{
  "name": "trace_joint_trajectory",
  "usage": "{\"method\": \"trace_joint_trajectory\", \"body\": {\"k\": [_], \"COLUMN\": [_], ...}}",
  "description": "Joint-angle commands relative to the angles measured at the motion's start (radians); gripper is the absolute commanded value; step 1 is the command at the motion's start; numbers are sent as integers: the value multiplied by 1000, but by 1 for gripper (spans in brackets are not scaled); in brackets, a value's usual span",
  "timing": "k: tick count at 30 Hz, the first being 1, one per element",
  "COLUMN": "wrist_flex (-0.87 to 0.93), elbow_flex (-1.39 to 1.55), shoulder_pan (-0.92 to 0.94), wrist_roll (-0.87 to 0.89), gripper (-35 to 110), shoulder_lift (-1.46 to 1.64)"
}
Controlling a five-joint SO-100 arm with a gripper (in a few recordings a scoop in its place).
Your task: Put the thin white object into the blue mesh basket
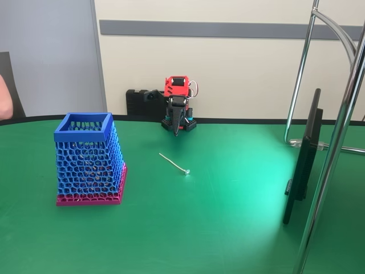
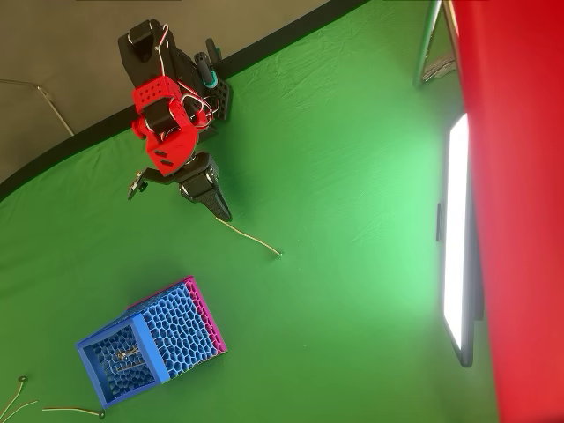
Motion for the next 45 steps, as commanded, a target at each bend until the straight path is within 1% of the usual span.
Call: {"method": "trace_joint_trajectory", "body": {"k": [1, 8, 16, 24, 34, 41, 45], "wrist_flex": [-21, -101, -103, -95, -31, -6, 32], "elbow_flex": [2, -17, -140, -291, -670, -824, -930], "shoulder_pan": [-5, 9, 2, -35, -83, -114, -115], "wrist_roll": [11, 38, 115, 204, 430, 604, 704], "gripper": [1, 1, 1, 13, 16, 16, 20], "shoulder_lift": [-29, -109, -264, -482, -1019, -1236, -1376]}}
